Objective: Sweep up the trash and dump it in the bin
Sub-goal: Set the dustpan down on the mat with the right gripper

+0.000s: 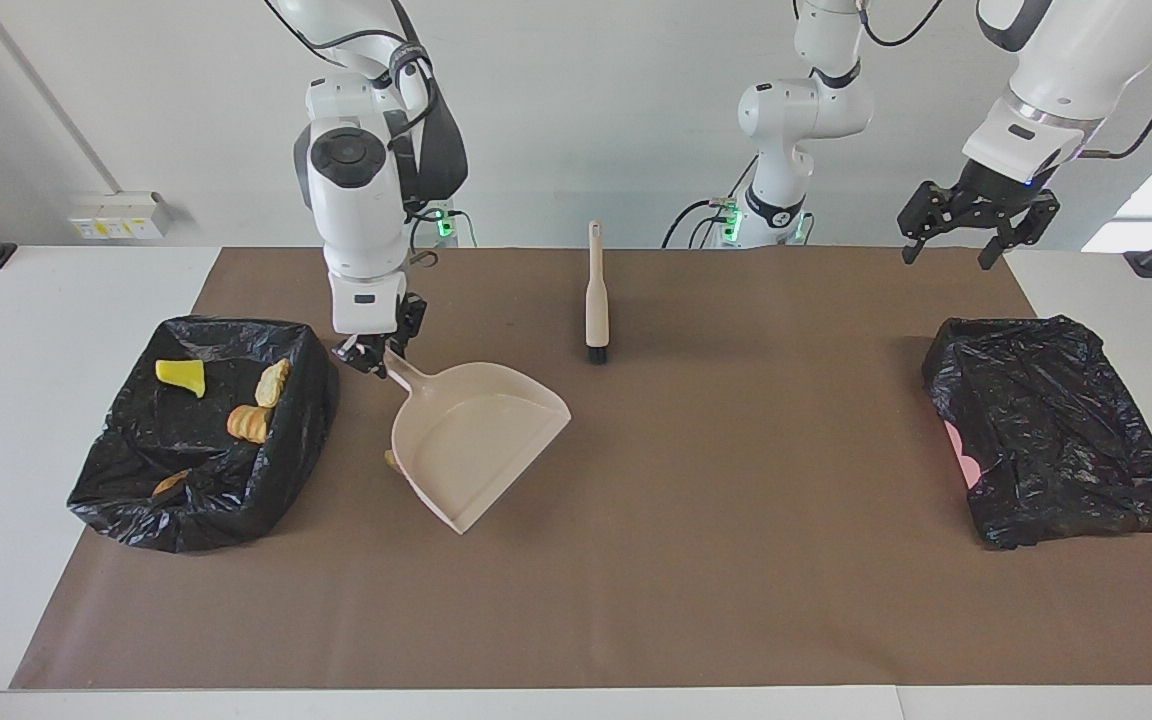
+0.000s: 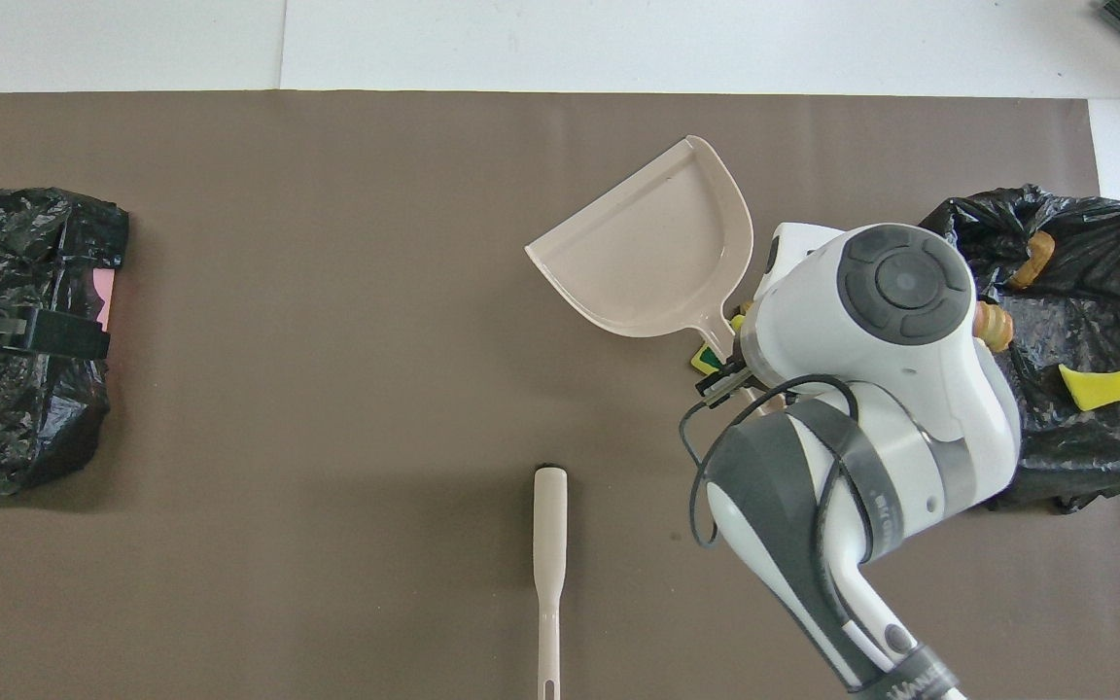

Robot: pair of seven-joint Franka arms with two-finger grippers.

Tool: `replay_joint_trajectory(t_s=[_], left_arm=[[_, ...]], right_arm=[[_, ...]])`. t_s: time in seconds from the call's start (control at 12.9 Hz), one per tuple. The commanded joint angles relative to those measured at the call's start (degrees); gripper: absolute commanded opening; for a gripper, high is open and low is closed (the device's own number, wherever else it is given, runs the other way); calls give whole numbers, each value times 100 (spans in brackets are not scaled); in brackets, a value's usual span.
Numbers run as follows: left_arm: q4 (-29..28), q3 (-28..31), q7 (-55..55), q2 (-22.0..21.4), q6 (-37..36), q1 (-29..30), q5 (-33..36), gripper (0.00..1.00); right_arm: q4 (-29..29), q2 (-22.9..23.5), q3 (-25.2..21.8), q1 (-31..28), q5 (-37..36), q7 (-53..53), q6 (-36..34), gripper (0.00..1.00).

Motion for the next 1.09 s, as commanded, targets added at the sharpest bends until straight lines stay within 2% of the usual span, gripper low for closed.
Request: replay_joint_trajectory(t_s=[0.0, 0.16, 0.23, 0.47, 0.78, 0.85, 0.93, 1.01], left_arm=[[-205, 66, 114, 29, 564, -3, 35, 100], [-250, 75, 122, 82, 732, 50, 35, 100], [-259, 75, 122, 204, 802, 102, 35, 100], [-259, 75, 131, 284, 1162, 191, 35, 100], [-259, 75, 184, 434, 1286, 226, 35, 100], [-259, 75, 184, 442, 1304, 235, 35, 100], [-259, 75, 175, 477, 1339, 252, 35, 100], [-259, 75, 166, 512, 1374, 252, 35, 100]], right_arm=[[516, 351, -25, 453, 464, 1669, -360, 0], [911, 790, -17, 771, 596, 2685, -475, 0], [1087, 1027, -16, 877, 988, 3002, -510, 0], [1711, 1906, -25, 1273, 1089, 3715, -739, 0], [2047, 2505, -34, 1379, 993, 4199, -521, 0], [2038, 2506, -25, 1370, 897, 4235, -450, 8], [2047, 2498, -25, 1309, 826, 4218, -466, 99], [2047, 2471, -25, 1352, 834, 4218, -475, 100]])
